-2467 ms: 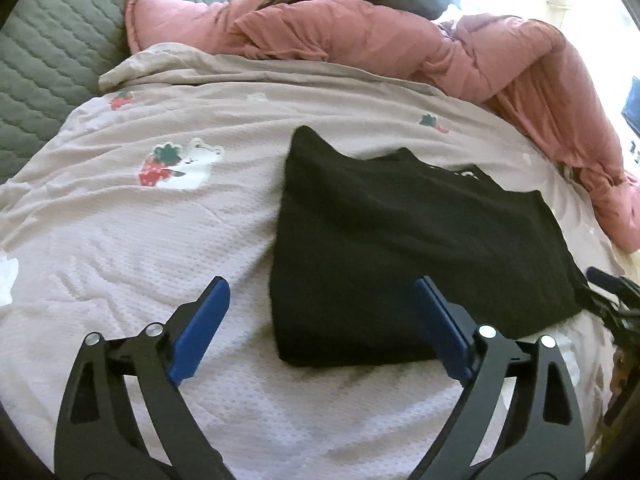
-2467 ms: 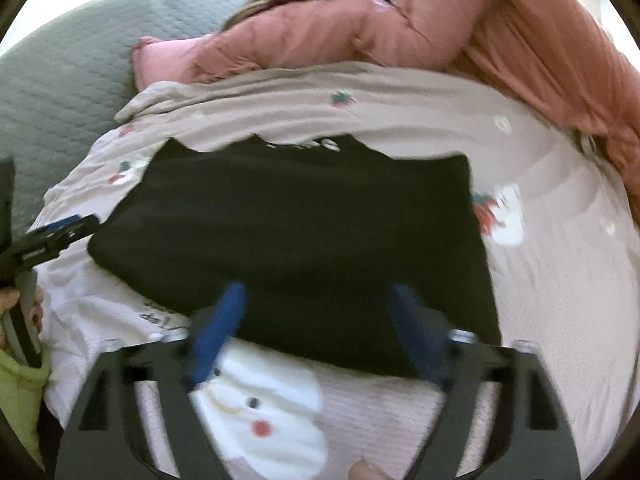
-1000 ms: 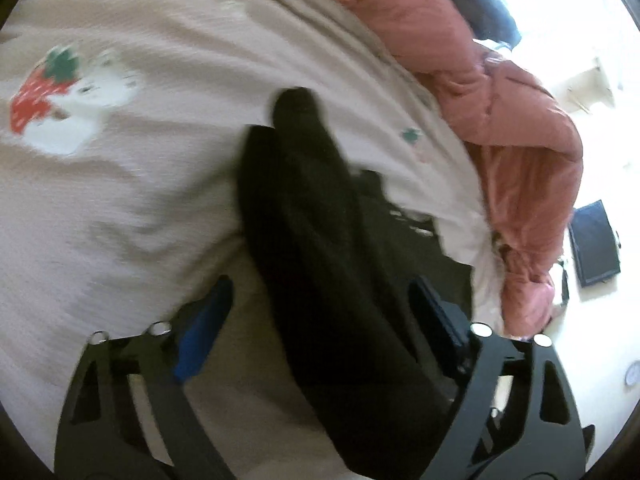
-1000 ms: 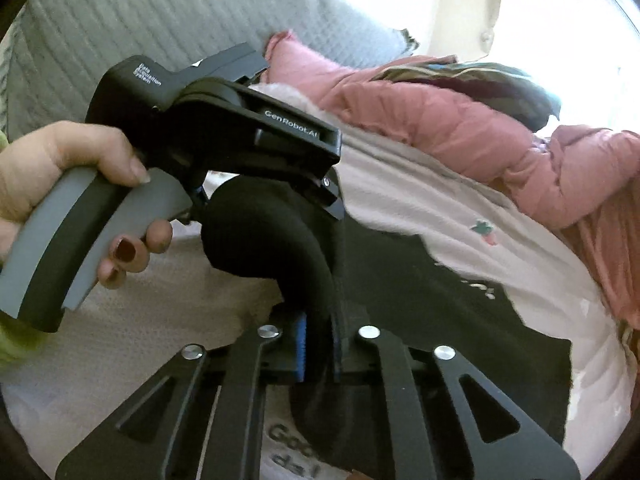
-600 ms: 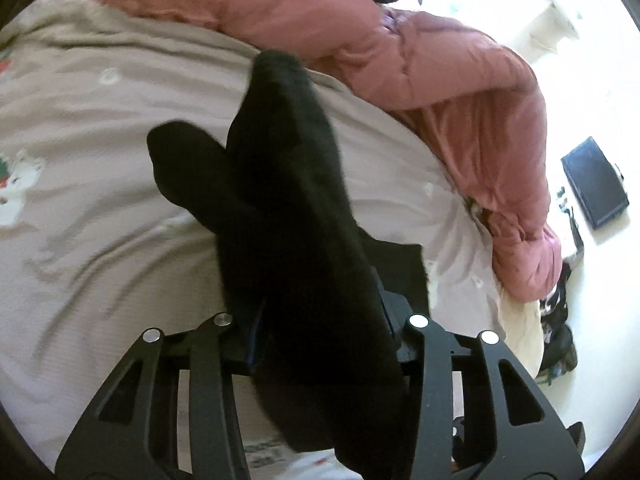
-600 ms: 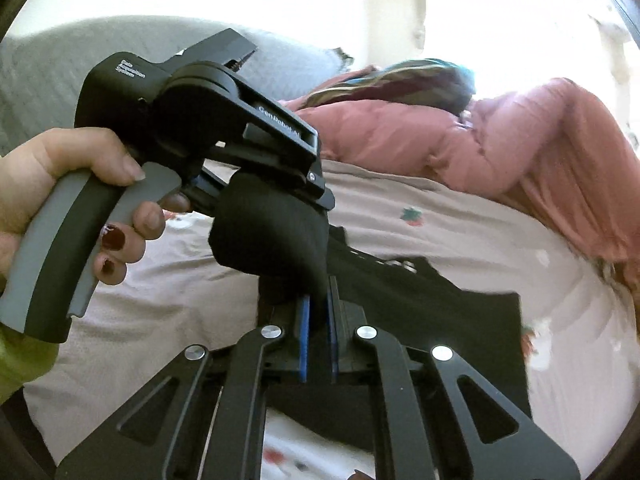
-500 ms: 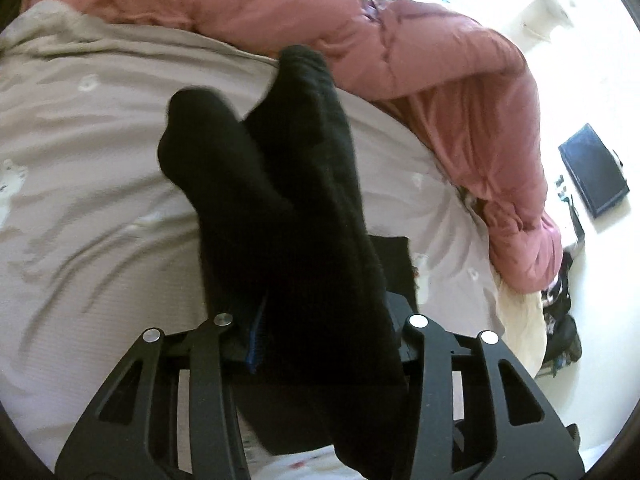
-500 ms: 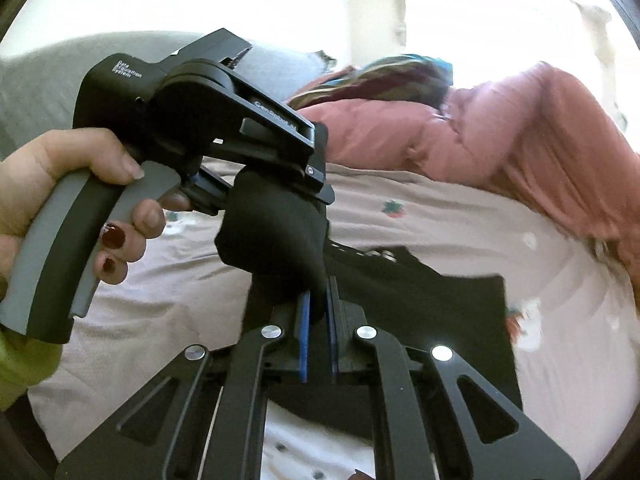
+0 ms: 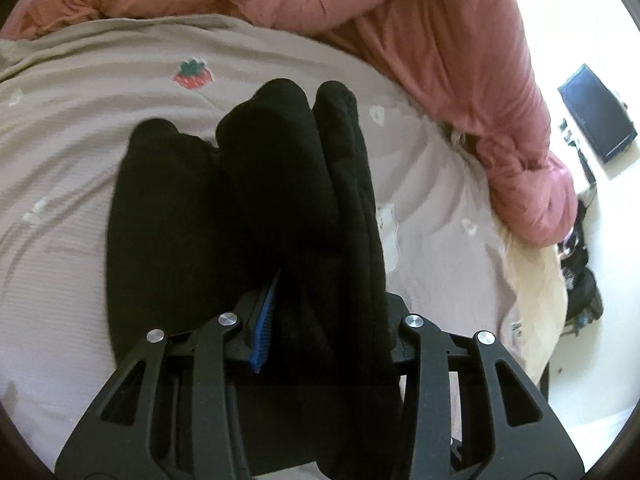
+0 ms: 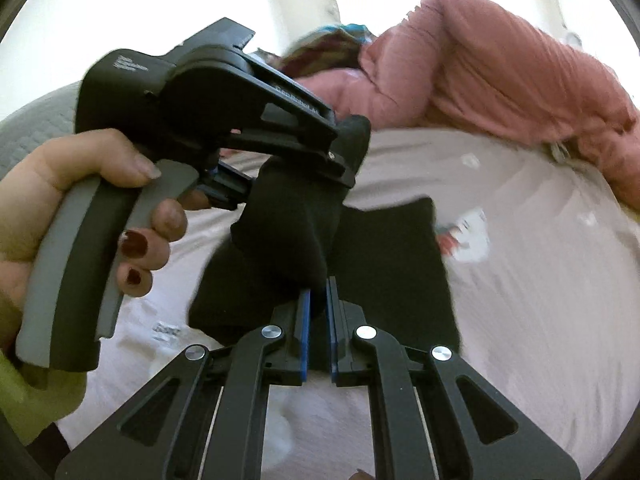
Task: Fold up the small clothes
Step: 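Open the right tool to release the folded black shirt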
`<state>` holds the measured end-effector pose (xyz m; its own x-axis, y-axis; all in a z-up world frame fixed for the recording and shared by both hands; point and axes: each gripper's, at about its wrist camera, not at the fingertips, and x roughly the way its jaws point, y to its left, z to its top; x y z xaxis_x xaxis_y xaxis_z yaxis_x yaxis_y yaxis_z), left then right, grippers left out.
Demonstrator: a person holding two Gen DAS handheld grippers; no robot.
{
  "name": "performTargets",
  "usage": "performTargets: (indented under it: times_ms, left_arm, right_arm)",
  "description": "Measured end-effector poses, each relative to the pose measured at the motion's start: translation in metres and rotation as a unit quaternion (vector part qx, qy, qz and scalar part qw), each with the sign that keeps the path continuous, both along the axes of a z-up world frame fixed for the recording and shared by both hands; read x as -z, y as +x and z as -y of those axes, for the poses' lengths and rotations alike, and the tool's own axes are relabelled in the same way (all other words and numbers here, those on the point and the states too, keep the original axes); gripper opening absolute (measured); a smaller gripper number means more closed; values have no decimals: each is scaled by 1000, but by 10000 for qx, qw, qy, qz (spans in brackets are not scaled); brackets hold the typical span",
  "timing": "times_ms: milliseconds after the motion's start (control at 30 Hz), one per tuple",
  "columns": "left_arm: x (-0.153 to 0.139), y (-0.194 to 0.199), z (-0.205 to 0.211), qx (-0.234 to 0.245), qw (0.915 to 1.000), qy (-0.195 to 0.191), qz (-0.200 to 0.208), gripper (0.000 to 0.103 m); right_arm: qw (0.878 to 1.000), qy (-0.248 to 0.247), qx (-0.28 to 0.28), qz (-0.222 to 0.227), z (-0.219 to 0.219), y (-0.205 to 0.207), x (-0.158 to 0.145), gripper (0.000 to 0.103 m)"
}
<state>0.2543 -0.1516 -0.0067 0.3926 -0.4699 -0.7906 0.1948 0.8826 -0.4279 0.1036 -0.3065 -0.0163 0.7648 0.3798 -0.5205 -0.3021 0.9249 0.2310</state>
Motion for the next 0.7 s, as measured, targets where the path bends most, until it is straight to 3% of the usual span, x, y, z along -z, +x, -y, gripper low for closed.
performTargets:
  times_ms: [67,200,300,467,500,533,700]
  left_arm:
    - [9,-1,11,74,10000,29,-19,35]
    - [23,-8,25,253,9995,-183,38,61]
    - [21,-19,33,467,9984,-268,190,69]
    - [0,-47,15,477,9965,-517,448,83]
    - [-5,-55,9,472,9961,-471,575,87]
    - [-8,-61,7,437,9961,-355,673,87]
    - [-15,-97,-15,290,9949,164,948,93]
  right_arm:
    - [9995,123,103,-276,9,2,9,6]
    - [9953,292,344,-862,23,9,30,7]
    - [9918,258,575,-1114,32,5,41,12]
    - [9926,77,746,-951,49,-18,32,23]
    - [9939,11,706,-850,50,-24,29,34]
    - [9952,-236,636,-701,48,-34,24,52]
    - [9967,-512,342,-520,44,-64,14,71]
